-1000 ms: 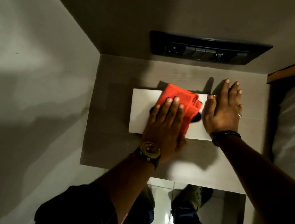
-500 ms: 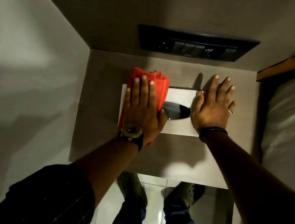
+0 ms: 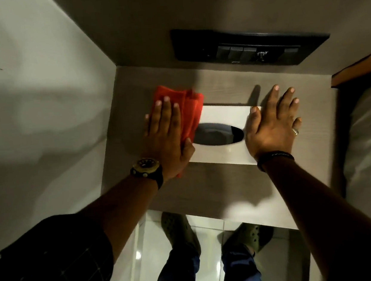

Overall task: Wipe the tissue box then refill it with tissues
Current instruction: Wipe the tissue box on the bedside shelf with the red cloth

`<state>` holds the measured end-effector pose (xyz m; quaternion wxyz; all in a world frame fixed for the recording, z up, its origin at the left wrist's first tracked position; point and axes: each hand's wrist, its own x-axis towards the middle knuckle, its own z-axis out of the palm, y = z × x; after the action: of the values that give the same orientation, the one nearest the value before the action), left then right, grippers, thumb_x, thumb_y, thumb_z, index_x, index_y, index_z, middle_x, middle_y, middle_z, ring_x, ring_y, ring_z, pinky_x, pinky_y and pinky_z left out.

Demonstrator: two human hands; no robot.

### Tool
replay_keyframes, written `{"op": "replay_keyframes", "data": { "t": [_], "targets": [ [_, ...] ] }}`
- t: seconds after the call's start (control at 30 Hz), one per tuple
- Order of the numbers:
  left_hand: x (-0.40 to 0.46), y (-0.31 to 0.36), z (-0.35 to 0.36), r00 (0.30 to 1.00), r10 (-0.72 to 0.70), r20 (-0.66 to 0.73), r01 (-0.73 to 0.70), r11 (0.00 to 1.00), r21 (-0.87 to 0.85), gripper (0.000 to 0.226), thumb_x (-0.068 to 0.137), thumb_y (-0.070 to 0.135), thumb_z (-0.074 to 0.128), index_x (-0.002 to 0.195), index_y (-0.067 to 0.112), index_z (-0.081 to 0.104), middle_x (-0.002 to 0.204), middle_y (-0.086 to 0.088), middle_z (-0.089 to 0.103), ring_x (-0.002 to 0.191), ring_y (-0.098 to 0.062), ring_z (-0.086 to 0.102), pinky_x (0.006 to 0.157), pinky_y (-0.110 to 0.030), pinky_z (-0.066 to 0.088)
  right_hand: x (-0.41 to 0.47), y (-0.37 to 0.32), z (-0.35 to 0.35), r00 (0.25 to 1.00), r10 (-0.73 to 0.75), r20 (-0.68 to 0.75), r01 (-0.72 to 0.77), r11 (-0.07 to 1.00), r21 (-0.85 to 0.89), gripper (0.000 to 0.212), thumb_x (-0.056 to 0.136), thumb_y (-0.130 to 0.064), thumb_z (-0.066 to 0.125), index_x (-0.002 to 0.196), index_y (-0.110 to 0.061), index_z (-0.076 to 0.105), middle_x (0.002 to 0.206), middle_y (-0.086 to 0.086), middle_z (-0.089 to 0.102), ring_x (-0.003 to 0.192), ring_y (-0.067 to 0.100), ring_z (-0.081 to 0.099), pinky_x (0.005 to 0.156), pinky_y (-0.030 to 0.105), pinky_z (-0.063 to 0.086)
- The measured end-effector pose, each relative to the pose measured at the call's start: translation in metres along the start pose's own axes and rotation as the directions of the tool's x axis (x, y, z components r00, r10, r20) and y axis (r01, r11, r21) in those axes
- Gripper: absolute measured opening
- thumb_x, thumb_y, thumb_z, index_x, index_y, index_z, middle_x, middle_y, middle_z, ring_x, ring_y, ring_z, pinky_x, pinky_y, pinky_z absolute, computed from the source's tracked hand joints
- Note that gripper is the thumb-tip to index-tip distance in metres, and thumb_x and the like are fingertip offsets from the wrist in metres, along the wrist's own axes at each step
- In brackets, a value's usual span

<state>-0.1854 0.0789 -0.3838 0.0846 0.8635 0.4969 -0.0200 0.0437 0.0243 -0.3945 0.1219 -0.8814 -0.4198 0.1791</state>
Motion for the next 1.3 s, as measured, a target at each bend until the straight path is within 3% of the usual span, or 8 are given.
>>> {"op": "replay_keyframes", "data": {
  "t": [0.1, 0.23, 0.47, 0.63, 0.73, 0.87, 1.07, 1.3],
  "targets": [
    [0.016, 0.018, -0.002, 0.966, -0.255, 0.041, 0.255, 0.967, -0.013, 0.082, 0.086, 0.049, 0.026, 0.151, 0.003, 0.005, 0.159, -0.022, 0.002, 0.147, -0.037, -0.001, 0.119, -0.052, -0.001, 0.002, 0.000, 0.002, 1.000, 0.004, -0.001, -0.004, 1.000, 0.003, 0.066, 0.097, -0.052, 0.013, 0.154, -0.023, -0.004, 0.162, 0.012, -0.009, 0.149, 0.033, -0.005, 0.118, 0.057, 0.005],
    [0.043, 0.061, -0.006, 0.828, -0.559, 0.052, 0.561, 0.823, -0.090, 0.084, 0.084, 0.047, 0.024, 0.150, 0.001, -0.001, 0.159, -0.023, -0.004, 0.147, -0.038, -0.005, 0.118, -0.053, -0.002, 0.002, 0.001, 0.004, 1.000, 0.006, 0.005, -0.006, 1.000, 0.011, 0.065, 0.097, -0.052, 0.013, 0.153, -0.024, -0.004, 0.162, 0.011, -0.008, 0.149, 0.033, -0.005, 0.118, 0.057, 0.005],
    [0.040, 0.101, -0.005, 0.990, -0.138, 0.031, 0.140, 0.983, -0.115, 0.081, 0.082, 0.038, 0.036, 0.151, 0.004, 0.014, 0.160, -0.018, 0.008, 0.148, -0.032, 0.002, 0.120, -0.049, 0.004, 0.002, 0.003, 0.003, 1.000, -0.027, -0.009, 0.027, 0.999, 0.039, 0.063, 0.098, -0.047, 0.016, 0.154, -0.022, 0.000, 0.163, 0.012, -0.003, 0.149, 0.034, -0.002, 0.118, 0.057, 0.007],
    [0.008, 0.034, -0.002, 0.966, 0.260, 0.009, -0.260, 0.966, 0.008, 0.066, 0.093, 0.039, 0.027, 0.149, 0.003, 0.024, 0.158, -0.017, 0.018, 0.147, -0.032, 0.012, 0.117, -0.051, 0.017, 0.001, 0.003, 0.002, 1.000, -0.031, -0.004, 0.031, 0.997, 0.067, 0.063, 0.098, -0.046, 0.020, 0.154, -0.022, 0.004, 0.162, 0.014, 0.001, 0.149, 0.035, 0.002, 0.117, 0.059, 0.010],
    [-0.004, 0.003, -0.001, 0.980, 0.198, 0.010, -0.198, 0.980, 0.017, 0.067, 0.094, 0.040, 0.024, 0.149, 0.003, 0.021, 0.158, -0.019, 0.015, 0.147, -0.033, 0.010, 0.117, -0.053, 0.016, 0.000, 0.001, 0.002, 1.000, -0.027, -0.003, 0.028, 0.997, 0.066, 0.062, 0.098, -0.046, 0.019, 0.154, -0.022, 0.005, 0.162, 0.014, 0.002, 0.149, 0.035, 0.003, 0.117, 0.059, 0.010],
    [-0.001, 0.013, -0.001, 0.992, -0.127, 0.008, 0.128, 0.991, -0.043, 0.072, 0.090, 0.041, 0.024, 0.150, 0.002, 0.013, 0.158, -0.021, 0.010, 0.147, -0.036, 0.006, 0.119, -0.052, 0.006, 0.000, 0.001, 0.002, 1.000, -0.019, -0.004, 0.020, 0.997, 0.075, 0.062, 0.098, -0.046, 0.018, 0.154, -0.023, 0.004, 0.162, 0.014, 0.003, 0.149, 0.035, 0.003, 0.117, 0.058, 0.011],
    [0.030, 0.057, -0.006, 0.834, -0.546, 0.072, 0.551, 0.831, -0.081, 0.077, 0.088, 0.043, 0.017, 0.150, 0.000, 0.000, 0.158, -0.024, -0.002, 0.147, -0.038, -0.003, 0.118, -0.052, -0.002, 0.000, -0.001, 0.000, 1.000, -0.014, -0.005, 0.014, 0.997, 0.073, 0.063, 0.098, -0.046, 0.018, 0.154, -0.020, 0.005, 0.162, 0.014, 0.004, 0.149, 0.035, 0.004, 0.117, 0.058, 0.012],
    [0.032, 0.098, 0.001, 0.987, -0.157, 0.015, 0.158, 0.982, -0.103, 0.080, 0.086, 0.041, 0.035, 0.151, 0.001, 0.011, 0.159, -0.022, 0.006, 0.147, -0.037, 0.001, 0.119, -0.052, 0.004, 0.001, 0.000, 0.001, 1.000, -0.014, -0.007, 0.015, 0.998, 0.058, 0.062, 0.098, -0.046, 0.017, 0.154, -0.021, 0.005, 0.162, 0.015, 0.005, 0.149, 0.035, 0.004, 0.117, 0.058, 0.011]
  ]
}}
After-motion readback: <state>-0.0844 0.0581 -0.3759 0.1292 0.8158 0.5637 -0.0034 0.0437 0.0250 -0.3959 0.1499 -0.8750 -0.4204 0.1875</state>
